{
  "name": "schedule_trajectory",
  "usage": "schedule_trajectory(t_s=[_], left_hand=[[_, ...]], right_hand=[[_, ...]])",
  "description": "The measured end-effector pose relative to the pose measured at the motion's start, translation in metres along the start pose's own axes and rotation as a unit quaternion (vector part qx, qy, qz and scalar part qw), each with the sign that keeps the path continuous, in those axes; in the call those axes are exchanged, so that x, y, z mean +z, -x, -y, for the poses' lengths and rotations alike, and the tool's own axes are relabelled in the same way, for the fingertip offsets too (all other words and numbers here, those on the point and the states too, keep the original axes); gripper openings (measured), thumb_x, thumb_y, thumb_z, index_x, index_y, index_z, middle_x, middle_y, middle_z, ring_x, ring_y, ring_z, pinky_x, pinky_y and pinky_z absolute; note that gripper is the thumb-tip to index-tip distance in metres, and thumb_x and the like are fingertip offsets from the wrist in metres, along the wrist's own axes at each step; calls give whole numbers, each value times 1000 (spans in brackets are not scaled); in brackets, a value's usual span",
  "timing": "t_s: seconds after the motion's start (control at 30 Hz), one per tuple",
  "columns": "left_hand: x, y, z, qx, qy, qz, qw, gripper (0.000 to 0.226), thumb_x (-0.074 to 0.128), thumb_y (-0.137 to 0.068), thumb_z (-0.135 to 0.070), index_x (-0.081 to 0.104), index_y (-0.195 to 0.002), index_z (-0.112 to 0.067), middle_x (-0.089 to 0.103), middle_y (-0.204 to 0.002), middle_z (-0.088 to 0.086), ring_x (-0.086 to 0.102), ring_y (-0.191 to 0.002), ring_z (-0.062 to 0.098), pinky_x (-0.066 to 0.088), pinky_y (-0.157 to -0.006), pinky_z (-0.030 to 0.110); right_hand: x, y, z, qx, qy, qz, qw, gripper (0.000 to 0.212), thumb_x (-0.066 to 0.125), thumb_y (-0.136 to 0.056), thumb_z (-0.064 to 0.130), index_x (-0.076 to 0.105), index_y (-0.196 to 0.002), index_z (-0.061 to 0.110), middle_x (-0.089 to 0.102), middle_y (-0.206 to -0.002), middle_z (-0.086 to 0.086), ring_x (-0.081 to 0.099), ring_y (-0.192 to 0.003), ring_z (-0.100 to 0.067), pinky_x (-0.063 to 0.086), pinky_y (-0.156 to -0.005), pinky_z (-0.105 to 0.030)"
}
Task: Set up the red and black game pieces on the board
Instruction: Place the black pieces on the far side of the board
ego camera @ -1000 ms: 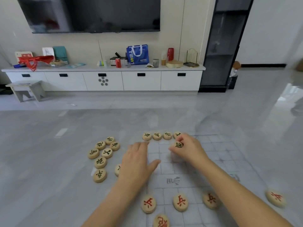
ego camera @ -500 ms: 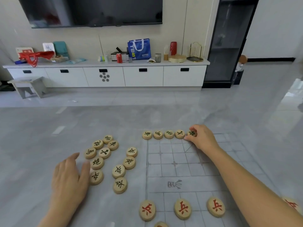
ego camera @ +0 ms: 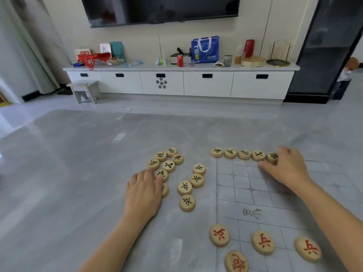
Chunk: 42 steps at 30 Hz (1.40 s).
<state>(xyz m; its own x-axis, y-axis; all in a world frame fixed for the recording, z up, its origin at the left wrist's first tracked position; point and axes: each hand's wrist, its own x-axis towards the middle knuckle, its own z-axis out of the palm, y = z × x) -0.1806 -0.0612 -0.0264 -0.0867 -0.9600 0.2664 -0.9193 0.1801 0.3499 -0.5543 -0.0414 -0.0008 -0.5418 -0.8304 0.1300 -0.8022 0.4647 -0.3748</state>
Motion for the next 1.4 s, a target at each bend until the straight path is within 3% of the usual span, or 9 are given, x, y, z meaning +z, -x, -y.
schedule_trajectory(t_s=[0.1,0.2,0.37,0.63,0.73,0.83,1.03,1.23,1.4], left_hand=[[-1,2,2,19,62,5,998,70,14,-86,-61,55,-114,-13,58,-116,8,49,-111,29,36,-94,36],[-2,7,4,50,111,-11,993,68,22,-88,-62,54,-122,-13,54,-121,6,46,-113,24,34,-94,29],[-5,16,3,23,120,9,992,74,33,-75,-71,52,-124,-18,54,-114,-2,49,-108,19,40,-91,33],[-1,14,7,72,99,41,992,74,46,-65,-74,54,-120,-25,56,-109,-9,49,-103,15,39,-87,30],[-1,14,8,76,130,42,988,60,60,-71,-60,56,-119,-24,57,-108,-9,50,-102,15,38,-83,27],[-2,14,8,86,129,48,987,69,52,-67,-68,55,-120,-24,56,-108,-11,49,-101,13,33,-81,23],[-2,14,7,91,131,43,986,75,44,-63,-73,57,-117,-23,56,-105,-11,50,-97,13,32,-78,23],[-3,13,7,83,140,48,986,77,45,-61,-75,57,-118,-25,55,-107,-12,50,-98,11,34,-79,23],[-5,13,6,65,166,48,983,65,65,-65,-64,58,-116,-26,52,-101,-15,51,-94,8,35,-78,23]], right_hand=[[-2,25,30,-65,43,-17,997,66,62,-80,46,41,-130,9,41,-132,-17,37,-121,-36,36,-94,-43],[-3,53,65,-149,53,38,987,61,55,-85,47,39,-136,18,41,-134,-9,36,-125,-28,33,-98,-39],[8,87,108,-262,10,146,954,67,58,-85,47,31,-143,27,37,-136,1,36,-126,-18,34,-100,-33],[23,77,114,-215,-104,249,939,79,72,-76,43,31,-142,30,42,-118,5,46,-100,-10,40,-86,-25],[27,64,115,-211,-102,274,933,71,67,-81,32,31,-142,33,45,-111,4,47,-86,-8,38,-79,-23],[28,53,119,-200,-104,297,928,64,56,-86,22,30,-143,36,53,-99,4,50,-78,-7,41,-73,-22],[33,53,131,-226,-3,242,944,44,57,-87,41,45,-128,31,55,-100,5,56,-92,-15,48,-79,-33],[19,54,99,-145,-151,151,966,26,64,-82,33,52,-103,25,52,-76,8,49,-67,-8,37,-57,-24],[6,50,65,-114,-123,99,981,24,69,-77,36,57,-96,27,51,-84,8,51,-76,-12,39,-63,-28]])
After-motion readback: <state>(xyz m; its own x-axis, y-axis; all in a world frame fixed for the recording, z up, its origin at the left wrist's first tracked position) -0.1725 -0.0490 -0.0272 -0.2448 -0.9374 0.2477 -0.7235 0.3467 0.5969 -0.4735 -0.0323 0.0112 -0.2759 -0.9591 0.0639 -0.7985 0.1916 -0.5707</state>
